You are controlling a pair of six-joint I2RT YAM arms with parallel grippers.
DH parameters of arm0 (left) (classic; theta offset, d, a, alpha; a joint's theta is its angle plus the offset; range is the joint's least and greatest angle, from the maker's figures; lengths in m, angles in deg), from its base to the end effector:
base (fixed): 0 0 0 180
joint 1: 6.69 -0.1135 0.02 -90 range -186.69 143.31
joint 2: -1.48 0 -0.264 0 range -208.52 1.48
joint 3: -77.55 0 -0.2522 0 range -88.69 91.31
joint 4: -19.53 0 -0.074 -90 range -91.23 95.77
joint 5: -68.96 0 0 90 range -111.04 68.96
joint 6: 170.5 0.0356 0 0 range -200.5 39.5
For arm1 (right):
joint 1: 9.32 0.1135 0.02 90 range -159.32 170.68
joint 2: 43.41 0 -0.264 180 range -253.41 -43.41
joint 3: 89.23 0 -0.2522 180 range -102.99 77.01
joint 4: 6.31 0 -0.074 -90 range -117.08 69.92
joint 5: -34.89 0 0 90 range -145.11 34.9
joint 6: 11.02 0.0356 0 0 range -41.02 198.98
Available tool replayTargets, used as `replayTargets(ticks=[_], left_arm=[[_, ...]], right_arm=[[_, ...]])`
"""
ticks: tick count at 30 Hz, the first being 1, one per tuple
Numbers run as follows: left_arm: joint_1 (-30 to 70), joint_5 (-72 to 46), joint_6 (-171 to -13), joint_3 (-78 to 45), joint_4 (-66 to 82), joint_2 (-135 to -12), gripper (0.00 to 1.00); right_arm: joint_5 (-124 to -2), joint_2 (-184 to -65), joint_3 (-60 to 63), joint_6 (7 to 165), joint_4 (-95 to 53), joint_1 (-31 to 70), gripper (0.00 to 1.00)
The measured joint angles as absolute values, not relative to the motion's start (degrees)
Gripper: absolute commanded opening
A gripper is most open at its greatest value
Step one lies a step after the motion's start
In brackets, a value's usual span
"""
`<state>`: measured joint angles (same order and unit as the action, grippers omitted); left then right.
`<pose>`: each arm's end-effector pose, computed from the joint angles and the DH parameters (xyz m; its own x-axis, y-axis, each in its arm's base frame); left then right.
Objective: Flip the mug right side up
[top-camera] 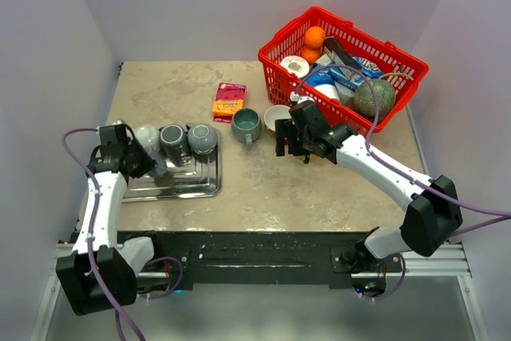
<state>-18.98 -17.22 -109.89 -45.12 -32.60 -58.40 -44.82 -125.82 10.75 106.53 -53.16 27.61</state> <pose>0.1986 0.0408 0.2413 -0.6089 -0.6338 -0.4771 -0.5435 0.7714 -0.3311 0.2503 0.1802 0.2821 -0.7671 -0.0073 -0.6414 -0.1614 0.9700 0.1820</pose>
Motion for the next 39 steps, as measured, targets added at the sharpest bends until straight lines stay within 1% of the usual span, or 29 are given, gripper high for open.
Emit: replayTargets(ticks=[6,8,14,20,30,34,39], left_arm=[[-17.1,-10.1,-114.2,-43.0,-34.4,-50.8,0.0],[-16.4,-6.9,-116.0,-42.8,-34.9,-49.0,0.0],[-15.8,0.4,-121.2,-42.2,-34.3,-47.8,0.0],[-14.9,2.9,-123.5,-42.2,-31.9,-48.6,0.0],[-12.3,3.5,-128.1,-43.6,-26.5,-50.7,0.0],[-9.6,2.7,-131.2,-43.6,-25.5,-51.4,0.0],[-4.3,0.2,-135.2,-43.6,-25.1,-51.7,0.0]], right_arm=[[-51.9,-124.1,11.1,106.4,-49.2,27.5,0.84],[-56.1,-122.8,11.5,106.4,-46.5,27.5,0.85],[-67.5,-121.8,11.7,108.6,-39.0,27.5,0.85],[-74.7,-123.3,11.9,113.0,-33.6,27.8,0.84],[-77.8,-124.0,12.6,113.7,-30.7,29.5,0.85],[-76.8,-124.6,12.3,110.9,-28.8,34.3,0.85],[-71.8,-127.8,9.0,108.4,-28.5,41.4,0.86]])
